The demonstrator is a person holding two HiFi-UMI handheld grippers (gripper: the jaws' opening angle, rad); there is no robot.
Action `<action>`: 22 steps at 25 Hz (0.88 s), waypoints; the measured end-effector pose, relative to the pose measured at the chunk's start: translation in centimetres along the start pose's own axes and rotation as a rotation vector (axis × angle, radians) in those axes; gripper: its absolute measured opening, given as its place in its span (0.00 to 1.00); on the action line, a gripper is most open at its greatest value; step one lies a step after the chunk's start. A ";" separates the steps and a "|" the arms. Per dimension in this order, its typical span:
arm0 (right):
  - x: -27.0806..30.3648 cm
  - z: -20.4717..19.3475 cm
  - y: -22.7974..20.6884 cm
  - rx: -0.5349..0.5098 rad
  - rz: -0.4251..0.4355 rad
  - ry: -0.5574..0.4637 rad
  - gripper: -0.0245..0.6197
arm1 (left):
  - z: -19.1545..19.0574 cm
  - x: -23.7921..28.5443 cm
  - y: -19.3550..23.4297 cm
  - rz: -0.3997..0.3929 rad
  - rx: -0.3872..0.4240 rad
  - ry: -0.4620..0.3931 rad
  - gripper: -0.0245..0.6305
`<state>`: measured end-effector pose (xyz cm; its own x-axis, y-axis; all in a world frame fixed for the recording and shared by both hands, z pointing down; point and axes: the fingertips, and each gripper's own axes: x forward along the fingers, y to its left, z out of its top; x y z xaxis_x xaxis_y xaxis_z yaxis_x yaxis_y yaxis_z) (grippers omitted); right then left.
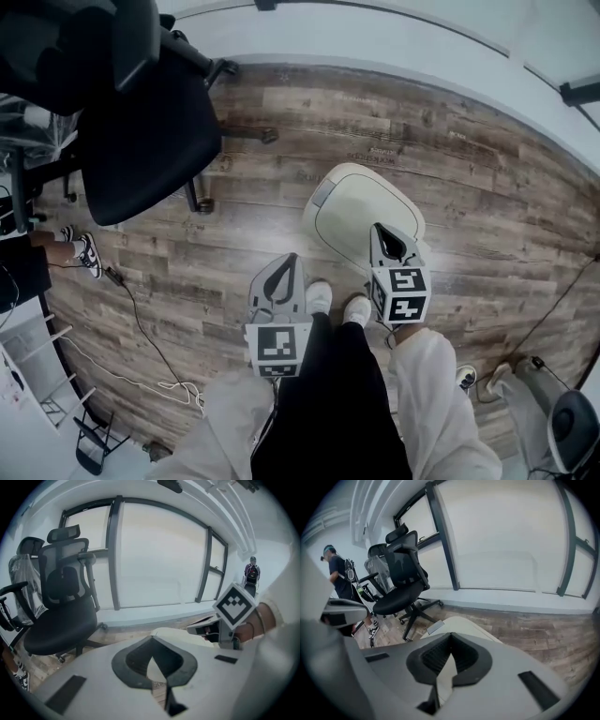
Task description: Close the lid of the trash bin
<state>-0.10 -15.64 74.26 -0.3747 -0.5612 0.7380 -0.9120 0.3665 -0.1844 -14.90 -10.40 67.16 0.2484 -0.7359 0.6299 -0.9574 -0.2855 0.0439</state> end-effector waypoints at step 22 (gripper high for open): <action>-42.7 17.4 1.4 0.092 -0.121 -0.388 0.07 | 27.6 -24.3 -10.8 -0.090 0.115 -0.283 0.05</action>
<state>11.71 -4.10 31.18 -0.2829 -0.8407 0.4618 -0.9579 0.2227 -0.1813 -6.54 -6.36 29.95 0.3778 -0.8418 0.3855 -0.9109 -0.4126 -0.0082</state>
